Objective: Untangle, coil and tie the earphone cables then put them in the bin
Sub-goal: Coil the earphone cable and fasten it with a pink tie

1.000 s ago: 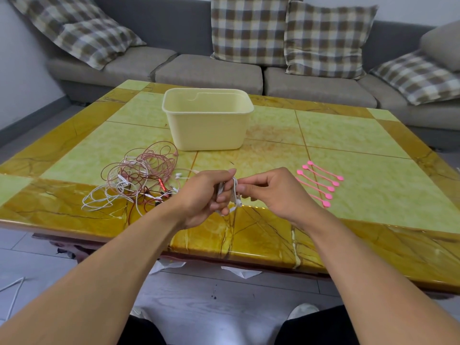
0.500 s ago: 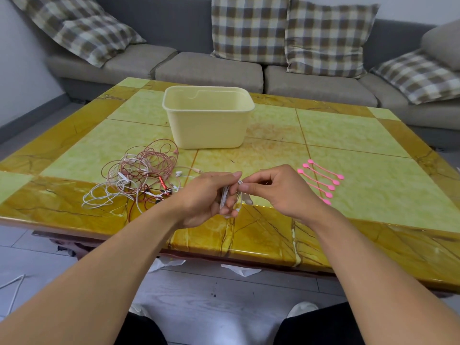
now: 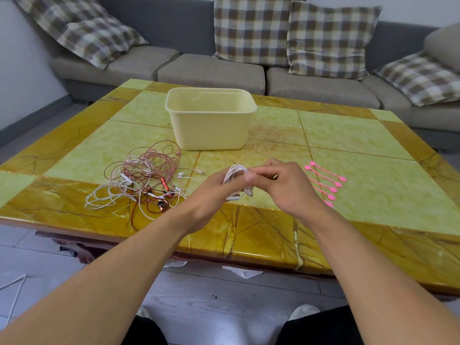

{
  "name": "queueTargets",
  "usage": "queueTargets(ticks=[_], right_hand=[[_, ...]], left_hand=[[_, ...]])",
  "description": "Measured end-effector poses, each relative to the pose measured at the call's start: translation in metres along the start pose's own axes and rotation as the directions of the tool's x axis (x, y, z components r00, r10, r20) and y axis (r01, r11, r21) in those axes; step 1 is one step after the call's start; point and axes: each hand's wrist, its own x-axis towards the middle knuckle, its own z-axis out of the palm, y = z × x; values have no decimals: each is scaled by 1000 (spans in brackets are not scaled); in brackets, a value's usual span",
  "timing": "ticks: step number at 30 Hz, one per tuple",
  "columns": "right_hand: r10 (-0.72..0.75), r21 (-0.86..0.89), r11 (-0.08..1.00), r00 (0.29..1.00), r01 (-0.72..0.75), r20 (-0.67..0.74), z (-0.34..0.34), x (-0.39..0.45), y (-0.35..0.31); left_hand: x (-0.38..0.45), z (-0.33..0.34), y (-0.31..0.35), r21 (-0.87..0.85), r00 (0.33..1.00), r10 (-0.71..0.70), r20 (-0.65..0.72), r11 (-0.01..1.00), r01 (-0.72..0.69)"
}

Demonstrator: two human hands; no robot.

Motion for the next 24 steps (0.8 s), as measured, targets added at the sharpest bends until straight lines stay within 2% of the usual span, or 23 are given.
queueTargets(ticks=[7, 11, 16, 22, 24], right_hand=[[14, 93, 996, 1000, -15, 15, 4, -1, 0], [38, 132, 991, 999, -38, 5, 3, -2, 0], [150, 211, 966, 989, -146, 0, -1, -3, -2], [220, 267, 940, 975, -214, 8, -4, -5, 2], [235, 261, 938, 972, -230, 11, -4, -4, 2]], left_hand=[[-1, 7, 1, 13, 998, -59, -15, 998, 59], [0, 5, 0, 13, 998, -53, 27, 999, 53], [-2, 6, 3, 7, 999, -34, 40, 999, 34], [-1, 8, 9, 48, 998, -67, 3, 997, 66], [1, 6, 7, 62, 994, -90, -58, 994, 94]])
